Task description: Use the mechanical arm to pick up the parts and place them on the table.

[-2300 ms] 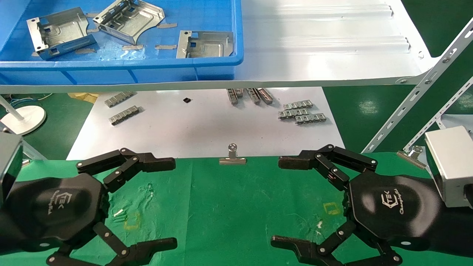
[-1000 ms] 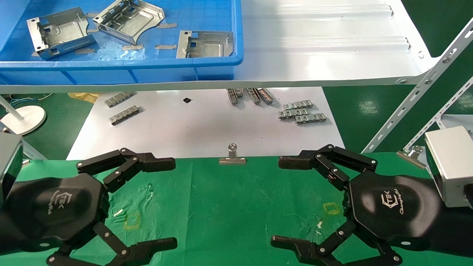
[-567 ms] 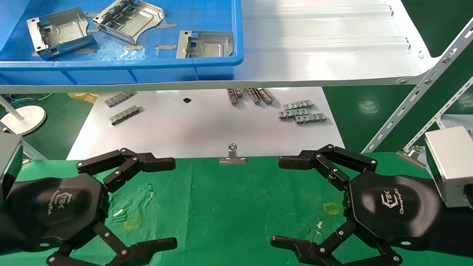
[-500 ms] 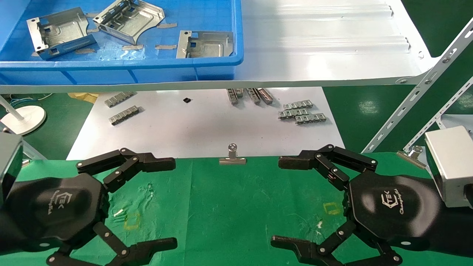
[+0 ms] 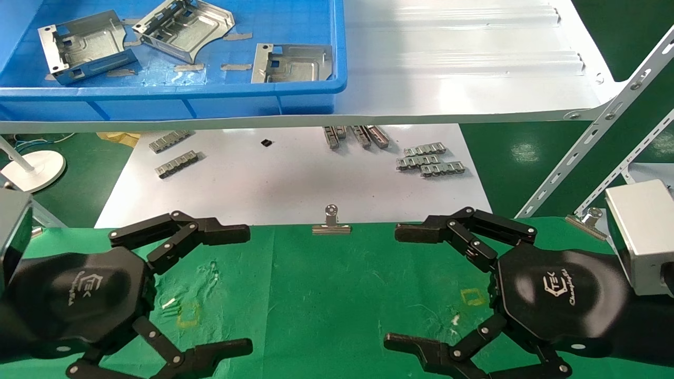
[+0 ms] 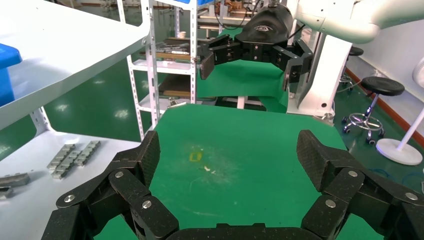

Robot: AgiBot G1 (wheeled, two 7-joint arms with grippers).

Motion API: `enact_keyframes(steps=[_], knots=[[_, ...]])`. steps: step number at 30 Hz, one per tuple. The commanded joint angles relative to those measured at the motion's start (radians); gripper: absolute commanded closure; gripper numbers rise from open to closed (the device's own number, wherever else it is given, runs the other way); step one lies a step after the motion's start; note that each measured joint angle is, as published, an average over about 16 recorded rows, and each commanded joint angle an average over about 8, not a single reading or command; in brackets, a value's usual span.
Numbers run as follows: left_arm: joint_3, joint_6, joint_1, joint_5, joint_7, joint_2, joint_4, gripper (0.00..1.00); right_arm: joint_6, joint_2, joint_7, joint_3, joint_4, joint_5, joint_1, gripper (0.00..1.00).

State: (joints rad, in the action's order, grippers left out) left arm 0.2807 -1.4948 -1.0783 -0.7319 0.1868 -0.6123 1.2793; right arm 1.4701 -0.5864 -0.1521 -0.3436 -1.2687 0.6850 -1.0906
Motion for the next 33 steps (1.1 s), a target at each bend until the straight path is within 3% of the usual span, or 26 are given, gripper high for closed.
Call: enact_keyframes(steps=[1,33], knots=[[0.000,0.000,0.000,0.000,0.000,0.000,0.000,0.00,0.000,0.000,0.000,0.000,0.000,0.000,0.000,1.00],[0.000,0.000,0.000,0.000,0.000,0.000,0.000,0.00,0.000,0.000,0.000,0.000,0.000,0.000,0.000,1.00]])
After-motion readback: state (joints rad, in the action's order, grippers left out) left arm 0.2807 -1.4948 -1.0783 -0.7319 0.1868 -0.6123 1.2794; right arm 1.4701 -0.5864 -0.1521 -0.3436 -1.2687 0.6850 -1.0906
